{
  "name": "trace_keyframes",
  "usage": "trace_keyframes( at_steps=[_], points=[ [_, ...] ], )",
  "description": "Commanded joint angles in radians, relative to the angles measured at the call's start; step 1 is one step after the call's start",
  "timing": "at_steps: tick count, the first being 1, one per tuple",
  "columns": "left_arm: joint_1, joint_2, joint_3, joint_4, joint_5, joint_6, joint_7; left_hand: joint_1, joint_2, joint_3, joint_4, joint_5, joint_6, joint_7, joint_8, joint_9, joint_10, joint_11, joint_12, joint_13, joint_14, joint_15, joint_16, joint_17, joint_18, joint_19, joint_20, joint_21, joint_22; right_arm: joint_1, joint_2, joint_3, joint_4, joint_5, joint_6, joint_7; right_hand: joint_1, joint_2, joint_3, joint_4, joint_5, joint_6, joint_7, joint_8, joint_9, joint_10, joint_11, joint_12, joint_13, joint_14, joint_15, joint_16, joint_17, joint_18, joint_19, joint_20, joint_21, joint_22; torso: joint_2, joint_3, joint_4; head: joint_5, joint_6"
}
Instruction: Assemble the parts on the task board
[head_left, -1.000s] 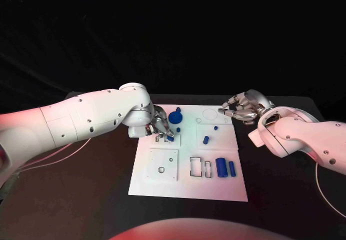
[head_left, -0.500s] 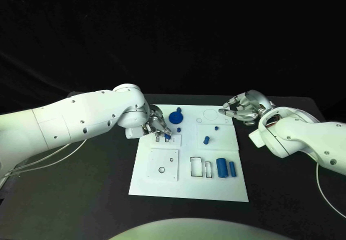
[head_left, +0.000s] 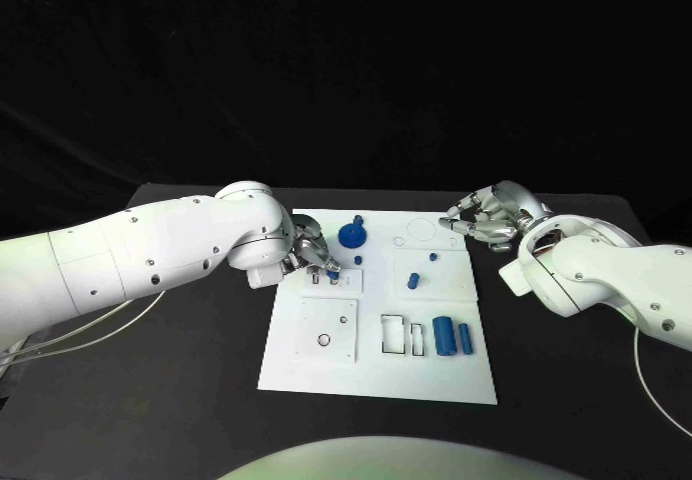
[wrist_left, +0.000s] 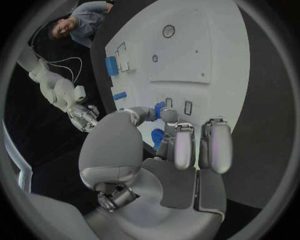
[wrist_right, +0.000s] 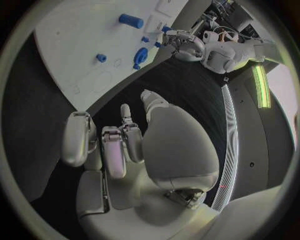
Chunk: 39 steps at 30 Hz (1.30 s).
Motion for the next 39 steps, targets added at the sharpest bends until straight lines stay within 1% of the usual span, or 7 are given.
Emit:
trace_keyframes(
  at_steps=[1, 10, 18, 25, 31, 35, 39],
  points=[
    [-0.006, -0.003, 0.0, 0.015, -0.074, -0.049, 0.037, 0.004, -0.002, 0.175, -0.181, 0.005, 0.007, 0.001, 0.003, -0.001, 0.007, 0.0, 0.004, 0.001, 0.09, -0.007, -0.003, 0.191, -0.014, 0.011, 0.001, 0.004, 0.094, -0.002, 0.0, 0.0, 0.0, -0.008, 0.01, 0.003, -0.009, -0.002, 0.005, 0.0, 0.005, -0.002, -0.002, 0.006, 0.001, -0.002, -0.004, -0.003, 0.078, 0.097, -0.008, -0.005, 0.228, 0.013, -0.006, -0.002, -0.005, 0.043, 0.001, 0.0006, -0.0004, 0.0, 0.001],
    [-0.026, -0.008, -0.002, 0.038, -0.172, -0.081, 0.056, 0.004, -0.002, 0.177, -0.182, 0.005, 0.009, 0.001, 0.003, -0.001, 0.011, -0.001, 0.007, 0.004, 0.09, -0.007, -0.005, 0.19, -0.014, 0.011, 0.001, 0.003, 0.094, -0.003, -0.002, 0.0, 0.0, -0.007, 0.01, 0.004, -0.011, -0.001, 0.005, 0.0, 0.006, -0.002, -0.002, 0.006, 0.001, -0.003, -0.004, -0.003, 0.077, 0.097, -0.008, -0.005, 0.228, 0.013, -0.006, -0.002, -0.006, 0.043, 0.002, 0.0008, -0.0023, 0.001, 0.002],
    [-0.034, -0.008, -0.003, 0.045, -0.244, -0.089, 0.055, 0.002, -0.005, 0.185, -0.185, -0.001, 0.015, 0.0, 0.002, -0.004, 0.015, -0.002, 0.007, 0.004, 0.09, -0.008, -0.006, 0.188, -0.014, 0.012, 0.0, 0.004, 0.095, -0.004, -0.003, 0.0, 0.0, -0.006, 0.01, 0.004, -0.011, -0.001, 0.005, 0.0, 0.006, -0.002, -0.002, 0.006, 0.001, -0.003, -0.004, -0.003, 0.077, 0.097, -0.008, -0.005, 0.228, 0.013, -0.006, -0.002, -0.006, 0.043, 0.003, 0.0009, -0.0023, 0.0, 0.0],
    [-0.035, -0.008, -0.003, 0.047, -0.254, -0.071, 0.042, 0.001, -0.006, 0.186, -0.185, -0.004, 0.016, 0.0, 0.002, -0.004, 0.015, -0.002, 0.006, 0.003, 0.09, -0.009, -0.005, 0.189, -0.014, 0.012, 0.0, 0.004, 0.096, -0.004, -0.003, 0.0, 0.001, -0.006, 0.011, 0.004, -0.011, -0.001, 0.005, 0.0, 0.006, -0.002, -0.002, 0.006, 0.001, -0.003, -0.004, -0.003, 0.077, 0.097, -0.008, -0.005, 0.228, 0.013, -0.006, -0.002, -0.006, 0.043, 0.003, -0.0001, -0.0023, 0.0, -0.003],
    [-0.036, -0.009, -0.003, 0.046, -0.242, -0.05, 0.034, 0.0, -0.006, 0.188, -0.185, -0.005, 0.016, 0.0, 0.001, -0.004, 0.016, -0.002, 0.007, 0.004, 0.09, -0.009, -0.005, 0.189, -0.014, 0.012, 0.0, 0.005, 0.096, -0.004, -0.002, 0.0, 0.0, -0.006, 0.011, 0.004, -0.011, -0.001, 0.005, 0.0, 0.006, -0.002, -0.002, 0.006, 0.001, -0.003, -0.004, -0.003, 0.077, 0.097, -0.008, -0.005, 0.228, 0.013, -0.006, -0.002, -0.006, 0.043, 0.002, 0.0, -0.0022, 0.0, -0.007],
    [-0.036, -0.009, -0.003, 0.046, -0.218, -0.043, 0.031, 0.0, -0.006, 0.188, -0.185, -0.006, 0.016, 0.0, 0.001, -0.005, 0.016, -0.002, 0.006, 0.003, 0.09, -0.009, -0.004, 0.19, -0.014, 0.012, 0.0, 0.005, 0.096, -0.004, -0.002, 0.0, 0.0, -0.005, 0.011, 0.004, -0.011, -0.001, 0.005, 0.0, 0.006, -0.002, -0.002, 0.006, 0.001, -0.003, -0.004, -0.003, 0.077, 0.097, -0.008, -0.005, 0.228, 0.013, -0.006, -0.002, -0.006, 0.043, 0.002, 0.0007, -0.0023, -0.003, -0.006],
    [-0.036, -0.009, -0.003, 0.045, -0.204, -0.039, 0.028, 0.0, -0.006, 0.189, -0.186, -0.006, 0.017, 0.0, 0.001, -0.005, 0.017, -0.002, 0.007, 0.004, 0.09, -0.009, -0.003, 0.191, -0.014, 0.012, 0.0, 0.005, 0.096, -0.004, -0.002, 0.0, 0.0, -0.005, 0.011, 0.004, -0.011, -0.001, 0.005, 0.0, 0.006, -0.002, -0.002, 0.006, 0.001, -0.003, -0.004, -0.003, 0.077, 0.097, -0.008, -0.005, 0.228, 0.013, -0.006, -0.002, -0.006, 0.043, 0.002, 0.0009, -0.0025, -0.002, -0.007]
  ],
)
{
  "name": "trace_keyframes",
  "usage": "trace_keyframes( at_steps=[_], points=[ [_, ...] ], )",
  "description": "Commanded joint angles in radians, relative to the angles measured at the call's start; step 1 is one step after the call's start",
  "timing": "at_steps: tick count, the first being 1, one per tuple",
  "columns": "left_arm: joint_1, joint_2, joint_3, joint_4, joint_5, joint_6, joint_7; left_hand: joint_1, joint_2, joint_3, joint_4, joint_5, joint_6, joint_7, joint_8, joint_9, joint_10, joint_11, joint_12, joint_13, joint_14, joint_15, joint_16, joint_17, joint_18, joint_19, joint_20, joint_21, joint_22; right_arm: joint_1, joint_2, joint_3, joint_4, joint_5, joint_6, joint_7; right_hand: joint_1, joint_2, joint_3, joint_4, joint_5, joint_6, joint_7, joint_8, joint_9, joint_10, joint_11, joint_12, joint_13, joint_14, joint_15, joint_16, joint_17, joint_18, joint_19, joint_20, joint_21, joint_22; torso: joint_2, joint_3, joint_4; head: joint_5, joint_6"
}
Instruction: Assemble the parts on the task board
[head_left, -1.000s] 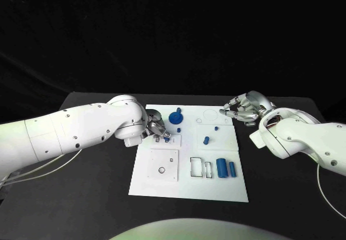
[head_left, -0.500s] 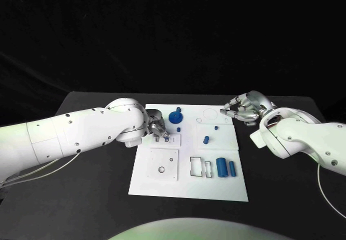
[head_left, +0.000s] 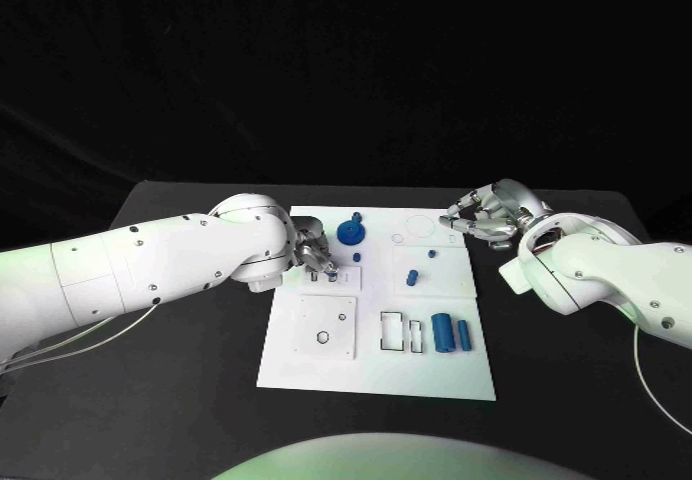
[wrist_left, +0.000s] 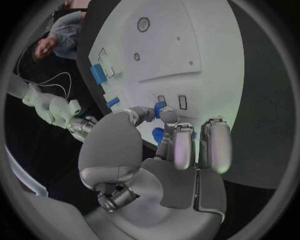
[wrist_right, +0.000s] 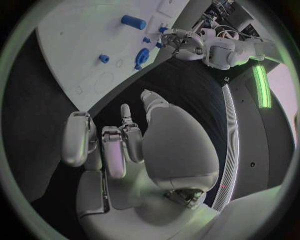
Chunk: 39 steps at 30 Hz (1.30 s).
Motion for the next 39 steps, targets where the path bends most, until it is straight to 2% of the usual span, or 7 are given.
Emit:
trace_keyframes(
  at_steps=[1, 13, 31, 33, 35, 37, 39],
  points=[
    [-0.001, 0.001, -0.001, 0.0, 0.025, 0.027, -0.008, 0.011, 0.004, 0.189, -0.186, -0.006, 0.009, -0.001, 0.001, 0.001, 0.006, 0.001, 0.003, 0.001, 0.087, -0.005, -0.003, 0.191, -0.014, 0.012, 0.0, 0.005, 0.097, -0.001, 0.001, 0.0, 0.0, -0.006, 0.011, 0.004, -0.011, -0.001, 0.005, 0.0, 0.006, -0.003, -0.002, 0.007, 0.002, -0.003, -0.004, -0.003, 0.077, 0.097, -0.008, -0.005, 0.228, 0.013, -0.006, -0.002, -0.006, 0.042, 0.0, 0.0007, -0.0003, 0.0, 0.0],
    [-0.002, 0.003, -0.001, 0.002, 0.032, 0.036, -0.009, 0.01, 0.004, 0.193, -0.187, -0.008, 0.012, -0.001, 0.001, 0.0, 0.008, 0.001, 0.003, 0.001, 0.087, -0.005, -0.001, 0.192, -0.015, 0.013, 0.0, 0.007, 0.099, -0.001, 0.0, 0.0, 0.0, -0.006, 0.011, 0.003, -0.011, -0.001, 0.005, 0.0, 0.006, -0.003, -0.002, 0.007, 0.002, -0.003, -0.004, -0.003, 0.077, 0.097, -0.008, -0.005, 0.228, 0.013, -0.006, -0.002, -0.006, 0.042, 0.0, 0.0018, -0.0001, 0.0, -0.003],
    [-0.001, 0.009, -0.001, -0.003, 0.029, 0.074, -0.021, 0.008, 0.001, 0.196, -0.188, -0.011, 0.014, -0.001, 0.001, -0.001, 0.01, 0.001, 0.003, 0.001, 0.087, -0.005, -0.001, 0.192, -0.015, 0.014, -0.001, 0.008, 0.101, -0.001, 0.0, 0.0, 0.0, -0.005, 0.005, 0.006, -0.018, 0.0, 0.009, -0.001, 0.01, -0.005, -0.002, 0.008, 0.004, -0.012, -0.005, -0.012, 0.065, 0.095, -0.008, -0.008, 0.22, 0.015, -0.009, -0.003, -0.014, 0.038, 0.0, 0.0004, -0.0006, -0.001, -0.008],
    [-0.001, 0.009, -0.001, -0.003, 0.028, 0.076, -0.022, 0.008, 0.001, 0.196, -0.188, -0.011, 0.014, -0.001, 0.001, -0.001, 0.01, 0.001, 0.003, 0.001, 0.087, -0.005, -0.001, 0.192, -0.015, 0.014, -0.001, 0.008, 0.101, -0.001, 0.0, 0.0, -0.001, 0.0, 0.0, 0.013, -0.02, -0.003, 0.011, -0.002, 0.012, -0.009, -0.002, 0.007, 0.005, -0.031, -0.005, -0.031, 0.042, 0.09, -0.009, -0.016, 0.2, 0.019, -0.018, -0.003, -0.035, 0.026, 0.001, 0.0003, -0.0009, -0.001, -0.009],
    [-0.001, 0.01, -0.001, -0.005, 0.026, 0.077, -0.023, 0.008, 0.001, 0.196, -0.188, -0.011, 0.014, -0.001, 0.001, -0.001, 0.01, 0.001, 0.003, 0.001, 0.087, -0.005, -0.001, 0.192, -0.015, 0.014, -0.001, 0.008, 0.101, -0.001, 0.001, 0.0, -0.003, 0.012, -0.009, 0.029, -0.021, -0.009, 0.026, -0.003, 0.013, -0.028, 0.001, 0.011, 0.015, -0.125, -0.004, -0.126, -0.073, 0.064, -0.008, -0.06, 0.105, 0.047, -0.082, -0.002, -0.176, -0.057, 0.001, 0.0001, -0.0007, -0.001, -0.008],
    [-0.001, 0.01, -0.001, -0.007, 0.025, 0.078, -0.023, 0.008, 0.001, 0.196, -0.188, -0.011, 0.014, -0.001, 0.001, -0.001, 0.01, 0.001, 0.003, 0.001, 0.087, -0.005, -0.001, 0.192, -0.015, 0.014, -0.001, 0.008, 0.101, -0.001, 0.001, 0.0, -0.004, 0.018, -0.015, 0.038, -0.021, -0.013, 0.035, -0.003, 0.012, -0.039, 0.002, 0.017, 0.02, -0.165, -0.002, -0.169, -0.125, 0.053, -0.007, -0.079, 0.069, 0.055, -0.101, -0.002, -0.221, -0.084, 0.0, -0.0001, -0.0003, -0.001, -0.009],
    [-0.001, 0.01, -0.001, -0.009, 0.024, 0.078, -0.024, 0.008, 0.001, 0.196, -0.188, -0.011, 0.014, -0.001, 0.001, -0.001, 0.01, 0.001, 0.003, 0.001, 0.087, -0.005, -0.001, 0.192, -0.015, 0.014, -0.001, 0.008, 0.101, -0.001, 0.001, 0.0, -0.006, 0.028, -0.022, 0.051, -0.018, -0.02, 0.051, -0.003, 0.011, -0.059, 0.005, 0.03, 0.027, -0.278, 0.001, -0.295, -0.271, 0.021, -0.005, -0.132, -0.025, 0.072, -0.152, 0.002, -0.327, -0.146, 0.0, -0.0001, 0.0, -0.001, -0.009]
  ],
)
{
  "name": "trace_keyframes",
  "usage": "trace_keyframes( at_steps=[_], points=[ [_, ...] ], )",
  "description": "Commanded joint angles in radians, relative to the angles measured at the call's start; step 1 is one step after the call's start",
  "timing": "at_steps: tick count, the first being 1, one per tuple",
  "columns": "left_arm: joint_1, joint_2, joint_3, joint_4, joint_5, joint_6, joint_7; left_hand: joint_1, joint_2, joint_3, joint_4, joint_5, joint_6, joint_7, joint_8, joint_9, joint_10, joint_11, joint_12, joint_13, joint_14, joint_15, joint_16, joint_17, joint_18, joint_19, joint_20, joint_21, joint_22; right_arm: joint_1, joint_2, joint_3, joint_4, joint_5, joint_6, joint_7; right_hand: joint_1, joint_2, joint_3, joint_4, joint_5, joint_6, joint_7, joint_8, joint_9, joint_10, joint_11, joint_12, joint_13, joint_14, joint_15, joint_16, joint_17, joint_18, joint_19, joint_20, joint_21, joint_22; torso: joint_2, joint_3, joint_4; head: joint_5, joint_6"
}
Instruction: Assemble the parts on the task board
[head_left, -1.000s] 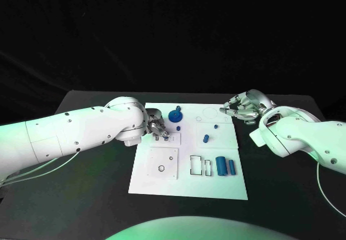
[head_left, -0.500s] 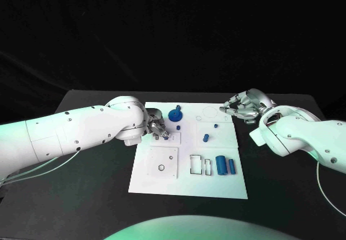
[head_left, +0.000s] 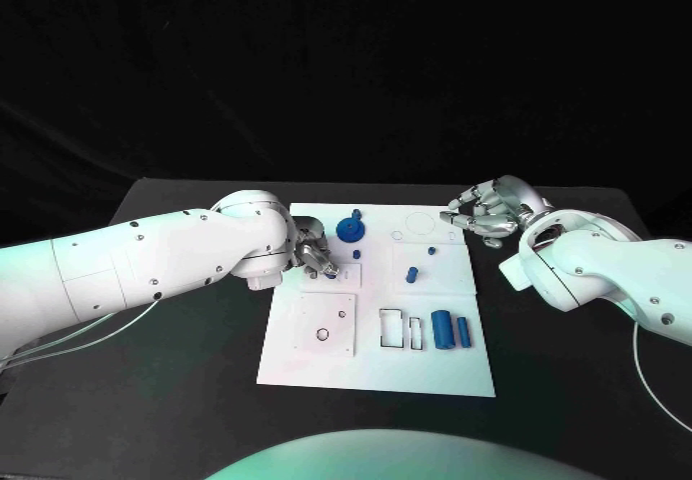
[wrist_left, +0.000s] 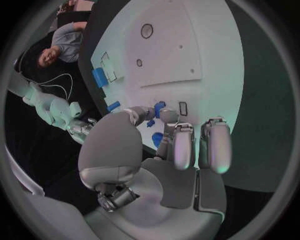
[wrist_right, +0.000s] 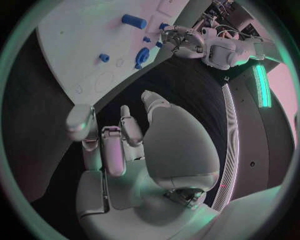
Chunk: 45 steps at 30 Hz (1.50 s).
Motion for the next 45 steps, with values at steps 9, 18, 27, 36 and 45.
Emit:
trace_keyframes(
  at_steps=[9, 18, 27, 36, 45],
  points=[
    [-0.002, 0.006, -0.002, -0.006, -0.002, 0.033, -0.006, 0.005, -0.002, 0.199, -0.19, -0.002, 0.008, -0.003, 0.001, 0.0, 0.006, -0.003, 0.001, -0.001, 0.087, -0.006, -0.001, 0.193, -0.015, 0.014, -0.001, 0.005, 0.101, 0.0, 0.003, 0.0, -0.005, 0.068, -0.042, 0.105, -0.009, -0.045, 0.088, -0.001, 0.0, -0.076, 0.03, 0.073, 0.008, -0.295, 0.039, -0.49, -0.538, -0.305, 0.034, -0.557, -0.65, 0.06, -0.244, 0.042, -0.515, -0.331, 0.0, -0.0009, 0.0005, 0.0, -0.001],
    [-0.002, 0.012, -0.001, -0.006, 0.005, 0.033, -0.004, 0.002, -0.003, 0.2, -0.189, -0.002, 0.009, -0.003, 0.001, -0.001, 0.007, -0.003, 0.002, -0.001, 0.087, -0.005, -0.001, 0.192, -0.015, 0.014, -0.001, 0.005, 0.101, 0.0, 0.004, 0.0, -0.007, 0.113, -0.065, 0.158, -0.013, -0.056, 0.125, -0.005, 0.005, -0.115, 0.068, 0.099, -0.016, -0.344, 0.081, -0.69, -0.75, -0.357, 0.079, -0.884, -0.737, 0.057, -0.274, 0.087, -0.723, -0.542, 0.0, 0.0001, -0.0002, 0.0, -0.003],
    [-0.001, 0.017, -0.001, -0.008, 0.03, 0.04, -0.012, -0.087, -0.019, 0.138, -0.122, -0.078, 0.033, -0.025, -0.012, -0.015, 0.02, -0.014, 0.0, -0.005, 0.087, -0.013, -0.002, 0.191, -0.015, 0.012, -0.007, 0.003, 0.105, 0.0, 0.005, 0.0, -0.008, 0.137, -0.07, 0.181, 0.001, -0.046, 0.099, -0.01, 0.01, -0.138, 0.091, 0.128, -0.054, -0.338, 0.112, -0.777, -0.901, -0.437, 0.125, -1.125, -0.81, 0.058, -0.335, 0.135, -0.857, -0.7, -0.001, 0.0006, 0.0006, -0.002, -0.004],
    [-0.001, 0.021, -0.001, -0.013, 0.036, 0.04, -0.021, -0.131, -0.026, 0.054, -0.064, -0.098, 0.05, -0.025, -0.021, -0.023, 0.017, -0.015, 0.001, -0.003, 0.086, -0.015, -0.003, 0.189, -0.016, 0.013, -0.009, 0.001, 0.108, 0.0, 0.006, 0.0, -0.01, 0.155, -0.071, 0.199, 0.02, -0.031, 0.061, -0.008, 0.015, -0.162, 0.111, 0.143, -0.09, -0.361, 0.136, -0.836, -0.998, -0.496, 0.157, -1.246, -0.877, 0.058, -0.387, 0.166, -0.905, -0.795, -0.001, 0.0003, 0.0008, -0.002, -0.004],
    [-0.001, 0.021, -0.001, -0.022, 0.038, 0.035, -0.028, -0.151, -0.02, -0.048, -0.001, -0.07, 0.053, -0.023, -0.028, -0.025, 0.013, -0.013, 0.0, -0.003, 0.086, -0.014, -0.005, 0.187, -0.015, 0.013, -0.009, -0.002, 0.109, 0.0, 0.007, 0.0, -0.011, 0.162, -0.076, 0.203, 0.028, -0.024, 0.031, -0.004, 0.015, -0.169, 0.116, 0.155, -0.109, -0.353, 0.143, -0.848, -1.037, -0.529, 0.171, -1.291, -0.913, 0.057, -0.424, 0.18, -0.906, -0.842, -0.001, 0.0002, 0.0007, -0.002, 0.0]
  ],
)
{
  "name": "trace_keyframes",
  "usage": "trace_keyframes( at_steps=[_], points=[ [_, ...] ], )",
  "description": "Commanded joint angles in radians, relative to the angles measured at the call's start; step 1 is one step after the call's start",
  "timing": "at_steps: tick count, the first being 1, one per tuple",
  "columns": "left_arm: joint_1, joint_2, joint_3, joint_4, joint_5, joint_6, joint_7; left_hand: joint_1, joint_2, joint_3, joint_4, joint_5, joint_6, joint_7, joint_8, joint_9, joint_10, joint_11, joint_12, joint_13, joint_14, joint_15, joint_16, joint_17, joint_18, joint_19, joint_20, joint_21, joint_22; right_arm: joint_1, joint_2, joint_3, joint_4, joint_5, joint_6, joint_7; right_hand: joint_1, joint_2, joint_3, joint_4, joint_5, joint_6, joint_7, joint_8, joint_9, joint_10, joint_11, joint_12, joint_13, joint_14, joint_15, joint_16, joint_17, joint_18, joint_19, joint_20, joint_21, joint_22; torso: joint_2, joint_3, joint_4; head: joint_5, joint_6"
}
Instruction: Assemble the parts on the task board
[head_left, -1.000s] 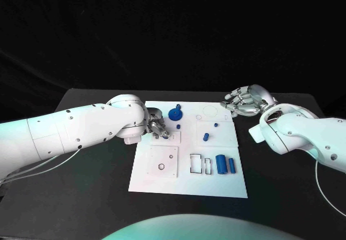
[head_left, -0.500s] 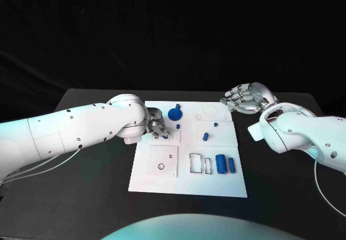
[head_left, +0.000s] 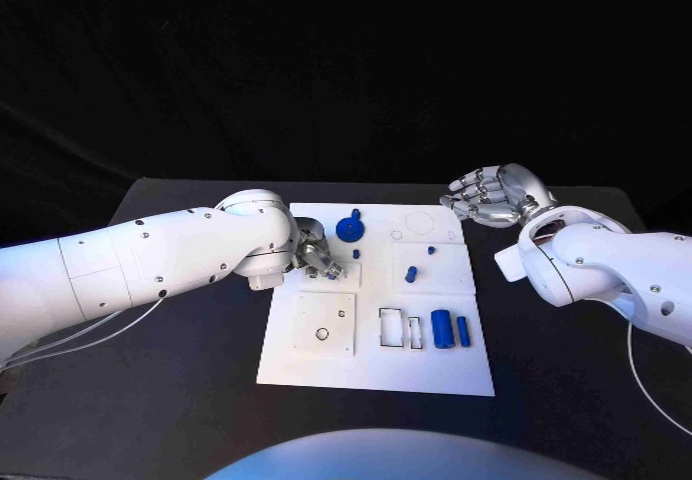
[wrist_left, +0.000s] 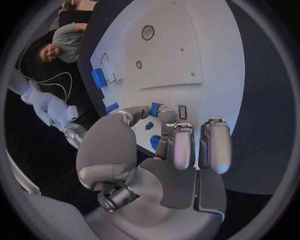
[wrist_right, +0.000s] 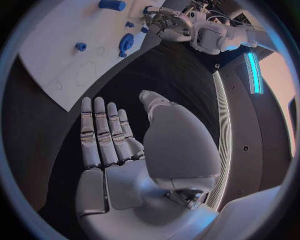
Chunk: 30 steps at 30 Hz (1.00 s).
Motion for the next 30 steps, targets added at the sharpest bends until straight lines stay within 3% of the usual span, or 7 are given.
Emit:
trace_keyframes(
  at_steps=[1, 23, 28, 29, 30],
  points=[
    [0.0, 0.002, 0.0, -0.003, 0.014, 0.017, -0.006, -0.012, -0.001, -0.023, 0.012, 0.005, 0.002, 0.008, -0.003, -0.001, -0.002, 0.001, 0.001, 0.0, 0.086, -0.006, -0.005, 0.188, -0.015, 0.009, -0.005, -0.003, 0.109, 0.0, 0.001, 0.0, 0.0, 0.007, -0.005, 0.02, 0.011, 0.005, -0.022, 0.002, 0.006, -0.014, 0.066, 0.011, -0.012, 0.003, 0.01, -0.011, -0.025, -0.037, 0.012, -0.031, -0.027, 0.002, -0.036, 0.009, -0.005, -0.032, 0.0, 0.0, -0.0004, 0.001, 0.001],
    [0.0, 0.001, 0.002, -0.015, 0.014, 0.01, -0.009, -0.013, 0.008, -0.068, 0.047, 0.002, 0.003, 0.009, -0.004, 0.0, -0.004, 0.001, 0.0, -0.001, 0.086, -0.006, -0.006, 0.187, -0.015, 0.009, -0.004, -0.004, 0.11, 0.0, 0.002, 0.0, -0.001, 0.015, -0.003, 0.021, 0.023, 0.024, -0.093, 0.007, 0.007, -0.034, 0.08, 0.04, -0.052, -0.013, 0.028, -0.036, -0.047, -0.117, 0.043, -0.092, -0.113, -0.014, -0.15, 0.026, -0.006, -0.128, 0.0, -0.0012, -0.0006, 0.0, 0.005],
    [0.0, 0.002, 0.003, -0.015, 0.016, 0.003, -0.007, -0.044, 0.019, -0.122, 0.058, -0.046, 0.005, 0.011, -0.006, -0.001, -0.003, 0.003, 0.0, 0.0, 0.085, -0.004, -0.006, 0.186, -0.016, 0.01, -0.003, -0.005, 0.113, -0.001, 0.002, 0.0, -0.001, 0.015, -0.001, 0.02, 0.024, 0.025, -0.097, 0.007, 0.007, -0.035, 0.081, 0.042, -0.054, -0.014, 0.029, -0.038, -0.047, -0.122, 0.044, -0.095, -0.118, -0.016, -0.158, 0.026, -0.006, -0.133, 0.0, -0.0008, -0.0004, 0.0, 0.006],
    [0.0, 0.002, 0.003, -0.015, 0.016, 0.003, -0.007, -0.055, 0.024, -0.139, 0.058, -0.079, 0.005, 0.011, -0.007, -0.001, -0.004, 0.004, 0.0, -0.001, 0.086, -0.004, -0.006, 0.187, -0.015, 0.01, -0.003, -0.005, 0.113, -0.001, 0.002, 0.0, -0.001, 0.015, 0.0, 0.02, 0.024, 0.025, -0.097, 0.007, 0.007, -0.035, 0.081, 0.043, -0.054, -0.014, 0.029, -0.038, -0.047, -0.123, 0.045, -0.095, -0.118, -0.016, -0.159, 0.026, -0.006, -0.133, 0.0, -0.0003, -0.0003, 0.0, 0.006],
    [0.0, 0.002, 0.004, -0.015, 0.017, 0.002, -0.007, -0.058, 0.026, -0.145, 0.059, -0.089, 0.005, 0.011, -0.008, -0.002, -0.004, 0.004, 0.0, -0.001, 0.086, -0.004, -0.006, 0.187, -0.016, 0.011, -0.003, -0.005, 0.114, -0.001, 0.002, 0.0, -0.002, 0.015, 0.001, 0.019, 0.024, 0.025, -0.098, 0.008, 0.007, -0.035, 0.081, 0.043, -0.055, -0.014, 0.029, -0.038, -0.047, -0.124, 0.045, -0.096, -0.12, -0.017, -0.161, 0.026, -0.006, -0.135, 0.0, 0.0001, -0.0005, 0.0, 0.006]
  ],
)
